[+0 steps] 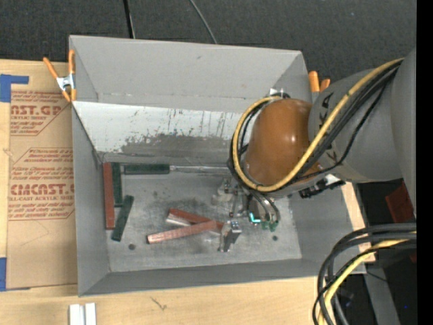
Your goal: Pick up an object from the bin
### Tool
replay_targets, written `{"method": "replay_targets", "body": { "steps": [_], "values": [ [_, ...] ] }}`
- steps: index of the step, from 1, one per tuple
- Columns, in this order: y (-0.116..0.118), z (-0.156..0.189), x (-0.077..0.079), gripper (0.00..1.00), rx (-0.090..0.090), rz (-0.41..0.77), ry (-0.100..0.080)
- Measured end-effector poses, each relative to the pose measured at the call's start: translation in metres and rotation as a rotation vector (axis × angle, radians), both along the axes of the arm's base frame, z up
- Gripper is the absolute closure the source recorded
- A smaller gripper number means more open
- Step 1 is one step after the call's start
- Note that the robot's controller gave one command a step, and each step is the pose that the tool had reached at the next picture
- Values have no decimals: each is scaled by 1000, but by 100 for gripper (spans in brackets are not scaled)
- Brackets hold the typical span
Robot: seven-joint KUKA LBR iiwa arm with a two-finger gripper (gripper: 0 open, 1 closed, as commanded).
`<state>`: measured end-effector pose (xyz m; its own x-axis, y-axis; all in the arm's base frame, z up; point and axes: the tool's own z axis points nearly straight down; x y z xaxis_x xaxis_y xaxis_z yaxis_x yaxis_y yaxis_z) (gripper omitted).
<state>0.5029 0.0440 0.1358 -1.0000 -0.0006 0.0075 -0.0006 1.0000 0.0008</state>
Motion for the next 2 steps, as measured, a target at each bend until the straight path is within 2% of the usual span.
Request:
{"method": "replay_targets", "body": {
  "steps": [1,2],
  "values": [
    [0,3,2,0,0,0,-7],
    [38,-58,34,100,2,76,-19]
  ]
}}
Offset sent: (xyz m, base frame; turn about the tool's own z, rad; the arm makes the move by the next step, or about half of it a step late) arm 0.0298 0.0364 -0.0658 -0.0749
